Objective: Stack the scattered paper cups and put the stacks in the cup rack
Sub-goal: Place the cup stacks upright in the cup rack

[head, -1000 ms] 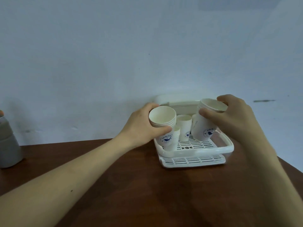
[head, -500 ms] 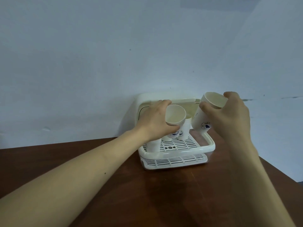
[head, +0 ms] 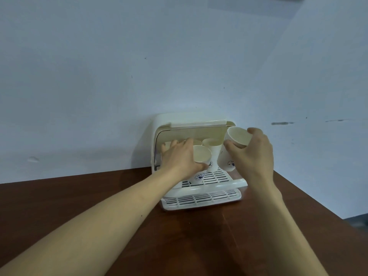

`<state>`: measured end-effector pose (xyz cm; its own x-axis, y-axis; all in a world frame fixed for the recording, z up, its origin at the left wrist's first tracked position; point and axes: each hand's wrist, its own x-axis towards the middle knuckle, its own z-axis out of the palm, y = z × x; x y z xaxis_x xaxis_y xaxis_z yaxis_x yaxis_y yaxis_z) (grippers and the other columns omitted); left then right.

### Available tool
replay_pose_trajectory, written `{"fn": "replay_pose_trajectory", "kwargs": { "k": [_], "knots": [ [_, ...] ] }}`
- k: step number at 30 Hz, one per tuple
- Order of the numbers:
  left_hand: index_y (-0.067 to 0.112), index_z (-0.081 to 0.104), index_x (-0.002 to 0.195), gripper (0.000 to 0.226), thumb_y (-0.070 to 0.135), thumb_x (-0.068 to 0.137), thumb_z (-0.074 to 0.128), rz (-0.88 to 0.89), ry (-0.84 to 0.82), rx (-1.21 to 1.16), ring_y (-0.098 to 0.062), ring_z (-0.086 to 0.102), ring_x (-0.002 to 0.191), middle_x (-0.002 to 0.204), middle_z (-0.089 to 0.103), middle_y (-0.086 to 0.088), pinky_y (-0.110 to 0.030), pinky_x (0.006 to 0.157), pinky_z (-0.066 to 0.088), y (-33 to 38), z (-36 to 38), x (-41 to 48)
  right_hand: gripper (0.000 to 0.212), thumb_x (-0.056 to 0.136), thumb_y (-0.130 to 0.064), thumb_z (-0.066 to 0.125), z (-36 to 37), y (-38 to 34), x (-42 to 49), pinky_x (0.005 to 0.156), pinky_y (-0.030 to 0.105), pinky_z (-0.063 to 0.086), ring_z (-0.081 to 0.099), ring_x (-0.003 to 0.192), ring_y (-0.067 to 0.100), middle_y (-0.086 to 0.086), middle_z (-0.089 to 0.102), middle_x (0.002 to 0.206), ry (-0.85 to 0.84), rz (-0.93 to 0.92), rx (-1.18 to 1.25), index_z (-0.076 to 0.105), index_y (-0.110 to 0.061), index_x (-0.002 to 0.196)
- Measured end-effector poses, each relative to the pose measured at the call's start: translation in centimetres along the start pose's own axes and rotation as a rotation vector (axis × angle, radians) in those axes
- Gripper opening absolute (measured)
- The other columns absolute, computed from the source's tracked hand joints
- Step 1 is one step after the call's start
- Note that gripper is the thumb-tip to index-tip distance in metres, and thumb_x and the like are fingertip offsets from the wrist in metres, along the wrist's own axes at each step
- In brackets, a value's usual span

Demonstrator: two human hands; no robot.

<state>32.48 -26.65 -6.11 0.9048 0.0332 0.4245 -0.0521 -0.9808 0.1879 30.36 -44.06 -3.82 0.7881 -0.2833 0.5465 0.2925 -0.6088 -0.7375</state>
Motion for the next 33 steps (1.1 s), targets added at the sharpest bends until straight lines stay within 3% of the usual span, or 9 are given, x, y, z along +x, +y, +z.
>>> {"fn": "replay_pose_trajectory", "kwargs": {
  "k": [4, 10, 22, 27, 30, 33],
  "knots": [
    [0.024, 0.046, 0.137, 0.089, 0.078, 0.069, 0.063, -0.027, -0.046, 0.025, -0.024, 0.044, 0.135, 0.135, 0.061, 0.002, -0.057, 0.111, 0.028, 0.0, 0.4, -0.2, 0.048, 0.081, -0.043, 0.073, 1.1, 1.1, -0.3, 0.088, 0.041, 0.050, 0.058, 0.115, 0.030, 0.006, 0.062, 0.121, -0.043, 0.030, -0.023, 0.061, -0.014, 0.117],
    [0.024, 0.049, 0.135, 0.089, 0.081, 0.067, 0.060, -0.038, -0.059, 0.026, -0.023, 0.043, 0.136, 0.133, 0.063, 0.002, -0.058, 0.111, 0.026, -0.1, 0.7, -0.2, 0.028, 0.078, -0.042, 0.074, 1.8, 1.7, -0.4, 0.086, 0.045, 0.055, 0.063, 0.102, 0.028, 0.004, 0.067, 0.108, -0.056, 0.030, -0.003, 0.067, -0.018, 0.089],
    [0.022, 0.056, 0.125, 0.080, 0.082, 0.071, 0.055, -0.020, -0.027, 0.001, -0.024, 0.047, 0.131, 0.130, 0.061, 0.004, -0.055, 0.109, 0.031, -0.4, 0.2, -0.6, 0.025, 0.081, -0.038, 0.074, 1.4, 1.2, -0.1, 0.083, 0.036, 0.050, 0.060, 0.107, 0.026, 0.003, 0.063, 0.115, -0.016, -0.027, -0.002, 0.064, -0.017, 0.091],
    [0.016, 0.058, 0.124, 0.050, 0.056, 0.096, 0.048, 0.026, 0.093, -0.167, -0.023, 0.048, 0.126, 0.129, 0.057, -0.001, -0.041, 0.104, 0.040, -2.4, -0.1, -1.8, 0.024, 0.084, -0.034, 0.072, 1.9, 1.5, 0.0, 0.081, 0.039, 0.051, 0.060, 0.101, 0.029, 0.007, 0.063, 0.107, -0.047, -0.051, -0.015, 0.062, -0.014, 0.075],
    [0.012, 0.058, 0.124, 0.041, 0.044, 0.101, 0.046, 0.044, 0.073, -0.233, -0.022, 0.045, 0.129, 0.133, 0.054, -0.003, -0.037, 0.105, 0.041, -3.6, 0.2, -2.6, 0.022, 0.085, -0.028, 0.069, 2.5, 2.0, -0.1, 0.073, 0.041, 0.054, 0.061, 0.088, 0.030, 0.008, 0.059, 0.097, -0.094, -0.053, -0.048, 0.064, -0.010, 0.073],
    [0.012, 0.060, 0.121, 0.038, 0.042, 0.100, 0.049, 0.099, 0.082, -0.214, -0.022, 0.048, 0.125, 0.130, 0.055, -0.003, -0.040, 0.104, 0.043, -4.1, 0.4, -3.2, 0.016, 0.086, -0.019, 0.066, 2.9, 2.6, -0.4, 0.069, 0.035, 0.046, 0.060, 0.085, 0.032, 0.010, 0.058, 0.096, -0.123, -0.052, -0.102, 0.065, -0.008, 0.075]
  ]
}}
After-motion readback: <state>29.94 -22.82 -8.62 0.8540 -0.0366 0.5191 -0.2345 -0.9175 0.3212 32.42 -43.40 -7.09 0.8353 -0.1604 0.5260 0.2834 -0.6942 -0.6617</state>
